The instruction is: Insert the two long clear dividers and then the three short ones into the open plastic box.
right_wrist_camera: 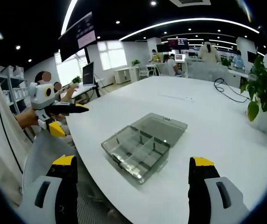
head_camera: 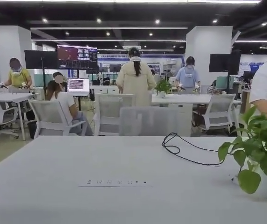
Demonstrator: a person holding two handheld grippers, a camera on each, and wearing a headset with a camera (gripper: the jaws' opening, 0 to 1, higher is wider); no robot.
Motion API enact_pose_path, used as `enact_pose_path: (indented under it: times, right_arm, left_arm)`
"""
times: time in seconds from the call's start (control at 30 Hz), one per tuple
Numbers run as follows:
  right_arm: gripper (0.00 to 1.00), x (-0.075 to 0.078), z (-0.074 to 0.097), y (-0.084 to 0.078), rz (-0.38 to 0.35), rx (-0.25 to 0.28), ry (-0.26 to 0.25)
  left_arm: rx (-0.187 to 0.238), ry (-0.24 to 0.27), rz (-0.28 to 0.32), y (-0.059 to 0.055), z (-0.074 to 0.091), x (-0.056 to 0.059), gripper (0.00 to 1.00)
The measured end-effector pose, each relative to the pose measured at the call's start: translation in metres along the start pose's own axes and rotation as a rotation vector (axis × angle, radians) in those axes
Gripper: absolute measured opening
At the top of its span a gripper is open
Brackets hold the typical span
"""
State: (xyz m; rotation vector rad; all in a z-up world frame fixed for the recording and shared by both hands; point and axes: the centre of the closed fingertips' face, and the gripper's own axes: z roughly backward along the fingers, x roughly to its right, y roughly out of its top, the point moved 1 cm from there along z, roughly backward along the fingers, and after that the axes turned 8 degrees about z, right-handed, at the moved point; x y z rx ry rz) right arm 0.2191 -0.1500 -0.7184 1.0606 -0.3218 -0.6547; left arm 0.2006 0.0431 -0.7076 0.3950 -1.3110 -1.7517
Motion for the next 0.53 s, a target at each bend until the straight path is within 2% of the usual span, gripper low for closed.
enact_pose_path:
  times: [0.13,0.3,0.4,0.53]
  right_arm:
    - [1.00,-0.004,0.004,-0.003,0.053,-0.017,-0.019]
    - [1.00,-0.008,0.006,0.000,0.064,-0.015,-0.014]
    - [1.00,-0.009,0.006,0.001,0.068,-0.015,-0.017]
    - [1.00,-0.007,0.008,0.003,0.071,-0.006,-0.042]
  left_arm:
    - [-0.009,0.010,-0.009,-0.001,0.003,-0.002,0.99]
    - [-0.012,0.034,0.008,-0.003,0.005,-0.008,1.00]
    - [-0.020,0.047,-0.005,-0.004,0.006,-0.010,1.00]
    - [-0.012,0.061,-0.004,-0.003,0.007,-0.010,1.00]
